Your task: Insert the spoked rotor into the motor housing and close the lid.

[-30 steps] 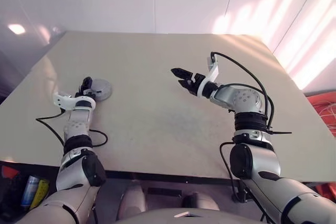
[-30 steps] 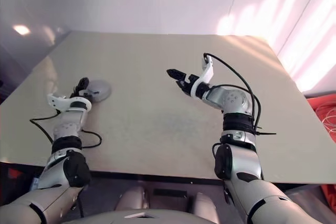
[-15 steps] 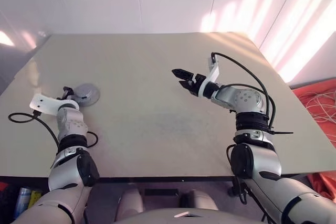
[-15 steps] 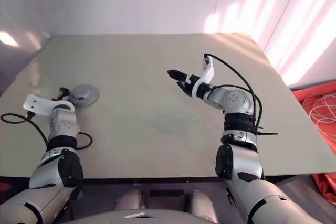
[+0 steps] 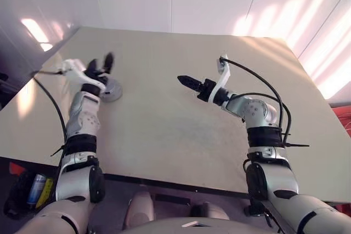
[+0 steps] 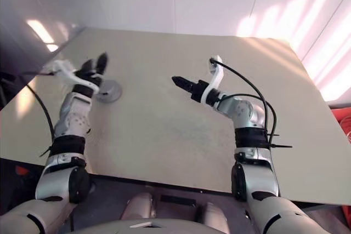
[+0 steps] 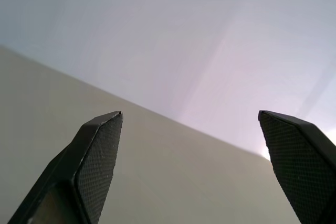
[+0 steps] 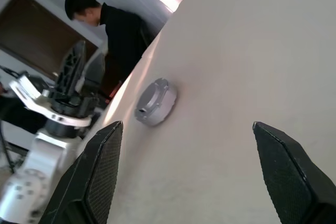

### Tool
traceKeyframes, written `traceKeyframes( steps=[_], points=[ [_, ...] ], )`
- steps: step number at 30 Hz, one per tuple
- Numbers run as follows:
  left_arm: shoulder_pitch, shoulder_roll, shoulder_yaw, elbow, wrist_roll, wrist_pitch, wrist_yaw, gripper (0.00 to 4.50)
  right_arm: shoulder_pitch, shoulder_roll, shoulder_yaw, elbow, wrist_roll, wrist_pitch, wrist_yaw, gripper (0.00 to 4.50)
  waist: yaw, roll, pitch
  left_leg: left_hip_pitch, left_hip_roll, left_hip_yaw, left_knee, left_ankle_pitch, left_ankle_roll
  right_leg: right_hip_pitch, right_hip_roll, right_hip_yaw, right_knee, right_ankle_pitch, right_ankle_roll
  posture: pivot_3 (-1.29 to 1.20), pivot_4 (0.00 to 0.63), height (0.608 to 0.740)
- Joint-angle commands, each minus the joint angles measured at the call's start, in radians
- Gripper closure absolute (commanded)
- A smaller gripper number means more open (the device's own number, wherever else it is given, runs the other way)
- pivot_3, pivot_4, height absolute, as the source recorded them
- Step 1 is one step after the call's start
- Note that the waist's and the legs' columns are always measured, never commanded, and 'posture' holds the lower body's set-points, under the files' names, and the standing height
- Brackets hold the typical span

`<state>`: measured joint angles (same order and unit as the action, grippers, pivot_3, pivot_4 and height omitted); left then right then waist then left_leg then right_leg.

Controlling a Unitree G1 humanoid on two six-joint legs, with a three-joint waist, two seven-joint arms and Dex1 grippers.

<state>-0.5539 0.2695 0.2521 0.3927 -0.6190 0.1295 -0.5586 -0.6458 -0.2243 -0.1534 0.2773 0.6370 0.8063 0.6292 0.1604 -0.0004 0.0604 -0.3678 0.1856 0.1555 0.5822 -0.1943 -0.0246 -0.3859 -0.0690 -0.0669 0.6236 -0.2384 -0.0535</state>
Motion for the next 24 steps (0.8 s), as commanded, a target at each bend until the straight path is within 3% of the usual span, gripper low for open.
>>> traceKeyframes(
  steps=[1,6,12,24],
  points=[
    [0.06,0.043,-0.132,-0.19,0.003,0.139,-0.15,0.13,0.023,-0.088,0.034,-0.07,-0.032,-0.092,0.145,0.04,-0.008,0.0,0.0,0.0,0.0,0.0,0.0,0.0,0.0,0.0,0.0,0.0,0.0,0.0,0.0,0.0,0.0,0.74],
    [0.111,0.1,-0.251,-0.262,0.079,0.179,-0.261,0.13,0.068,-0.243,0.092,-0.004,-0.185,-0.299,0.261,0.04,-0.018,0.001,0.0,0.002,0.002,0.0,0.0,0.001,-0.001,0.0,0.002,0.0,0.001,0.0,0.0,0.0,0.0,0.74],
    [0.13,0.1,-0.301,-0.242,0.173,0.113,-0.299,0.13,0.154,-0.373,0.119,0.001,-0.27,-0.427,0.381,0.04,-0.018,0.002,0.0,0.002,0.001,-0.001,0.0,0.001,0.0,0.001,0.002,0.0,0.0,-0.001,-0.002,0.0,0.0,0.74],
    [0.155,0.055,-0.323,-0.221,0.23,0.074,-0.324,0.13,0.233,-0.377,0.067,-0.074,-0.257,-0.553,0.405,0.04,-0.028,0.002,0.0,0.002,0.001,-0.001,0.002,0.001,0.003,0.001,0.002,0.0,0.001,-0.002,-0.006,0.0,0.0,0.74]
  ],
)
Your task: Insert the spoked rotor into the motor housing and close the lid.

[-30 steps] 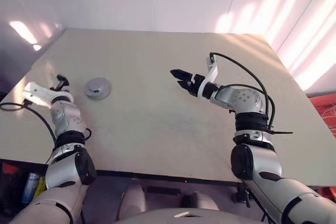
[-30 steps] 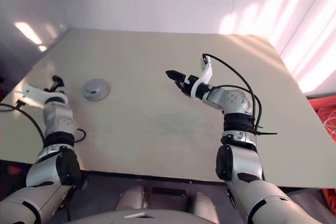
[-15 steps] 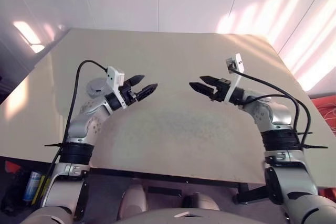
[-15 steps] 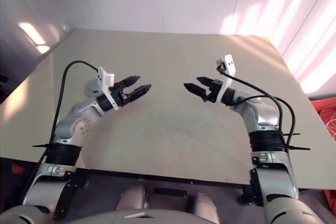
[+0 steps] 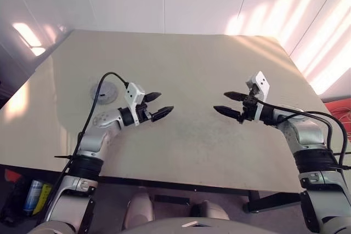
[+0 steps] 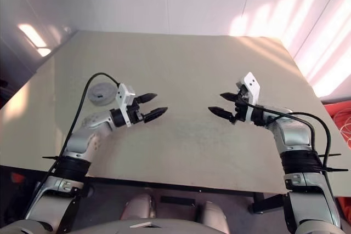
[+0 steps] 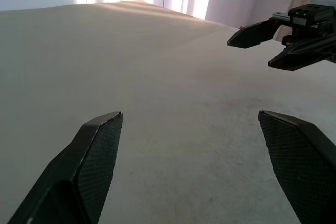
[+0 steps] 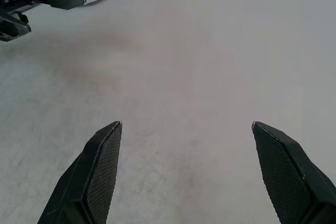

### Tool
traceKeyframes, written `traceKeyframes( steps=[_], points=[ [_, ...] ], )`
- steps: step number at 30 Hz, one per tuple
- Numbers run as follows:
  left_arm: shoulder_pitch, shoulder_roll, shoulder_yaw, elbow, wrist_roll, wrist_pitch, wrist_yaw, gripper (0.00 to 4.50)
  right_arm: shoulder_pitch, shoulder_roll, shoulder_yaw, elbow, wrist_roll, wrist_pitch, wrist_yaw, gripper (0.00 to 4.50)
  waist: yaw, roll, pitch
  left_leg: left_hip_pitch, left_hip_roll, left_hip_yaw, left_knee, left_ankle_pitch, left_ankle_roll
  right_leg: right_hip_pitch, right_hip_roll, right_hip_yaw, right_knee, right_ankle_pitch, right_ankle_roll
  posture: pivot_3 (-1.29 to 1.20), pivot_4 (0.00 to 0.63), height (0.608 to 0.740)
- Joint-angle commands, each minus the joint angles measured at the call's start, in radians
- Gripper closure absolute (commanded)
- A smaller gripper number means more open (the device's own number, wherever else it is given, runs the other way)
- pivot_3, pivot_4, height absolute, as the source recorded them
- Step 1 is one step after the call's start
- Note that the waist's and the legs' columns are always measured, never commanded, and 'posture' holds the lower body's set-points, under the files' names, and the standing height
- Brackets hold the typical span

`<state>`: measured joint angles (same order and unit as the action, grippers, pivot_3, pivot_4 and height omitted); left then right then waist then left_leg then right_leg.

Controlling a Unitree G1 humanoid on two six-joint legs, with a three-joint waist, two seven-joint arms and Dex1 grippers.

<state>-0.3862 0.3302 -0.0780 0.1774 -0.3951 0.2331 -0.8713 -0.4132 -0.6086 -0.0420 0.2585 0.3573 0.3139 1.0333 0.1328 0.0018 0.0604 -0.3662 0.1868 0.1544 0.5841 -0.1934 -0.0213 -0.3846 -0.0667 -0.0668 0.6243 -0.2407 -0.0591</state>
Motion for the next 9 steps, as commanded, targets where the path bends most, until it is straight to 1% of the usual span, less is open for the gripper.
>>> traceKeyframes(
  steps=[1,6,9],
  points=[
    [-0.012,-0.009,0.007,0.0,0.009,-0.033,-0.013,0.13,0.003,0.01,-0.044,-0.056,0.021,-0.066,-0.002,0.04,-0.002,0.0,0.0,0.0,0.0,0.0,0.0,0.0,0.0,0.0,0.0,0.0,0.0,0.0,0.0,0.0,0.0,0.74],
    [-0.006,-0.022,0.008,0.017,0.019,-0.049,-0.016,0.13,-0.002,0.032,-0.047,-0.055,0.022,-0.068,-0.029,0.04,-0.005,0.0,0.0,0.0,0.0,0.0,0.003,-0.001,0.002,0.001,0.0,0.0,0.0,0.0,0.0,0.0,0.0,0.74],
    [0.0,-0.035,0.012,0.023,0.025,-0.059,-0.009,0.13,-0.003,0.057,-0.047,-0.048,0.0,-0.128,-0.057,0.04,-0.005,0.0,0.0,0.0,0.0,0.0,0.004,-0.001,0.002,0.001,0.0,0.0,0.001,0.0,0.0,0.0,0.0,0.74]
  ],
)
